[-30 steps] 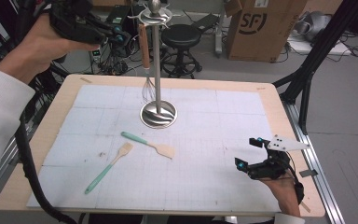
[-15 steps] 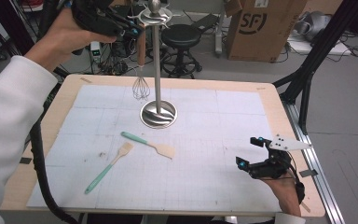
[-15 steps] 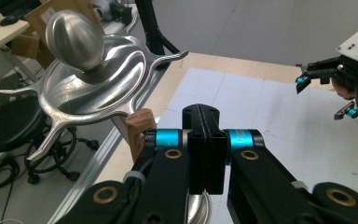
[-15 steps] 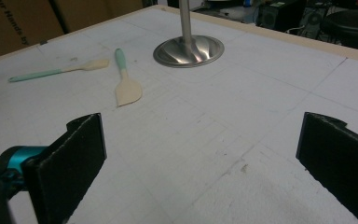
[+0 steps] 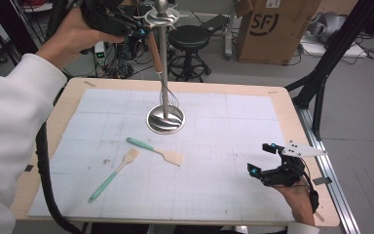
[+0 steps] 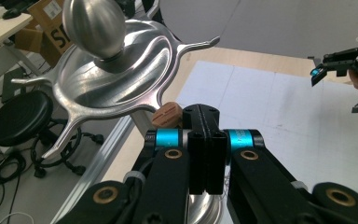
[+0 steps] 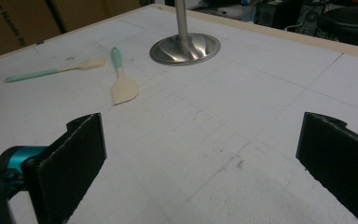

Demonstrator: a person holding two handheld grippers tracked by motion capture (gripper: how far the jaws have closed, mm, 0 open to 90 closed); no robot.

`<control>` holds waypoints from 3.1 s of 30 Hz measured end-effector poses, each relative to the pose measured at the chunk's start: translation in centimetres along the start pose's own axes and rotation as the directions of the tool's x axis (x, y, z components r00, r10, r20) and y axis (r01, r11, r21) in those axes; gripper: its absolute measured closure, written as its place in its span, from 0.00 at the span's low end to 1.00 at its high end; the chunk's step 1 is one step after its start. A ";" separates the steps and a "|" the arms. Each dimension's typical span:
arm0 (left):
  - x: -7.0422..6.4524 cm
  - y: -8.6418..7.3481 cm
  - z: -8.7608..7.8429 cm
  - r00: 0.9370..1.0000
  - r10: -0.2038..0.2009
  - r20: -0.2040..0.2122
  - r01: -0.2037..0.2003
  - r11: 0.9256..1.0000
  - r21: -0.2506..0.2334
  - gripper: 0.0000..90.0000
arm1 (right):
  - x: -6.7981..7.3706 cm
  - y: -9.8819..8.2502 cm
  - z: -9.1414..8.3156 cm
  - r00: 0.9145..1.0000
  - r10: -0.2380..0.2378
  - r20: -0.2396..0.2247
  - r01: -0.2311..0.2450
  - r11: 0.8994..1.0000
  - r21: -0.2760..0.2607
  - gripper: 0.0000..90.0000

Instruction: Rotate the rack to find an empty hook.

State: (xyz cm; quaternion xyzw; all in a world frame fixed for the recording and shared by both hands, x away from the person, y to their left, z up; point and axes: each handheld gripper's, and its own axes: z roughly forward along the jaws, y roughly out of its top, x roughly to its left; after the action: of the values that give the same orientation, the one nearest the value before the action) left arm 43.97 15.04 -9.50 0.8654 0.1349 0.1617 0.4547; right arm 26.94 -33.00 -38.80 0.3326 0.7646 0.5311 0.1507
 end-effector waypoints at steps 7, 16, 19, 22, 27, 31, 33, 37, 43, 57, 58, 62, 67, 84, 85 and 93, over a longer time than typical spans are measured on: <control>0.6 -0.4 -0.5 1.000 -0.005 -0.020 0.006 1.000 0.011 1.00 | 0.1 0.0 0.2 1.000 0.000 -0.004 0.000 1.000 0.005 0.00; 2.1 -1.2 -1.0 0.999 -0.025 -0.039 0.025 1.000 0.002 1.00 | 0.1 0.0 0.2 1.000 0.000 -0.004 0.001 1.000 0.012 0.00; 2.6 -1.4 -1.1 0.999 -0.029 -0.043 0.029 1.000 -0.001 1.00 | 0.1 0.0 0.2 1.000 0.000 -0.003 0.000 1.000 0.014 0.00; 3.0 -1.4 -1.0 0.999 -0.030 -0.045 0.030 1.000 -0.001 1.00 | 0.1 0.0 0.2 1.000 0.002 -0.002 -0.002 1.000 0.013 0.00; 3.5 -1.4 -0.7 0.998 -0.033 -0.049 0.033 0.999 -0.003 1.00 | 0.0 -0.1 0.2 1.000 0.003 0.004 -0.003 1.000 0.015 0.00; 3.9 -1.3 -0.5 0.998 -0.029 -0.057 0.029 1.000 0.010 1.00 | 0.0 -0.2 0.3 1.000 0.007 0.005 -0.007 1.000 0.015 0.00; 4.0 -1.3 -0.4 0.998 -0.027 -0.056 0.028 1.000 0.011 1.00 | -0.1 -0.2 0.2 1.000 0.006 0.005 -0.006 1.000 0.015 0.00; 4.1 -1.3 -0.3 0.998 -0.029 -0.059 0.029 0.999 0.013 1.00 | -0.1 -0.2 0.3 1.000 0.007 0.004 -0.007 1.000 0.015 0.00; 3.8 -1.4 -0.8 0.998 -0.034 -0.060 0.035 0.999 0.023 1.00 | -0.1 -0.2 0.4 1.000 0.004 0.004 -0.004 1.000 0.020 0.00; 0.8 -1.4 -3.8 0.998 -0.024 -0.065 0.025 1.000 0.014 1.00 | -0.1 -0.3 0.4 1.000 0.008 0.002 -0.008 1.000 0.021 0.00; 0.6 -1.5 -4.0 0.997 -0.023 -0.067 0.024 1.000 0.017 1.00 | -0.1 -0.3 0.4 1.000 0.010 0.002 -0.010 1.000 0.019 0.00; -0.4 -1.4 -4.7 0.997 -0.015 -0.073 0.016 1.000 0.016 1.00 | 0.0 -0.4 0.4 1.000 0.008 0.002 -0.008 1.000 0.014 0.00; -1.6 -1.1 -5.2 0.997 -0.006 -0.078 0.008 1.000 0.018 1.00 | 0.1 -0.3 0.2 1.000 0.008 0.003 -0.008 1.000 0.011 0.00; -3.6 0.7 -3.0 0.998 0.014 -0.057 -0.014 1.000 0.014 1.00 | 0.1 -0.4 0.2 1.000 0.004 -0.004 -0.004 1.000 0.007 0.00; -3.6 0.8 -2.7 0.998 0.013 -0.054 -0.013 1.000 0.014 1.00 | 0.1 -0.4 0.2 1.000 0.004 -0.004 -0.004 1.000 0.006 0.00; -3.0 1.2 -1.0 0.999 0.014 -0.044 -0.013 1.000 0.011 1.00 | 0.2 -0.4 0.3 1.000 0.006 -0.010 -0.006 1.000 0.009 0.00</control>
State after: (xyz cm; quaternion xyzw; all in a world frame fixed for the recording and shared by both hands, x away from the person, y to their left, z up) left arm 40.92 13.95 -8.48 0.8649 0.1398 0.1833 0.4460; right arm 26.82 -32.79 -39.30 0.3331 0.7667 0.5297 0.1436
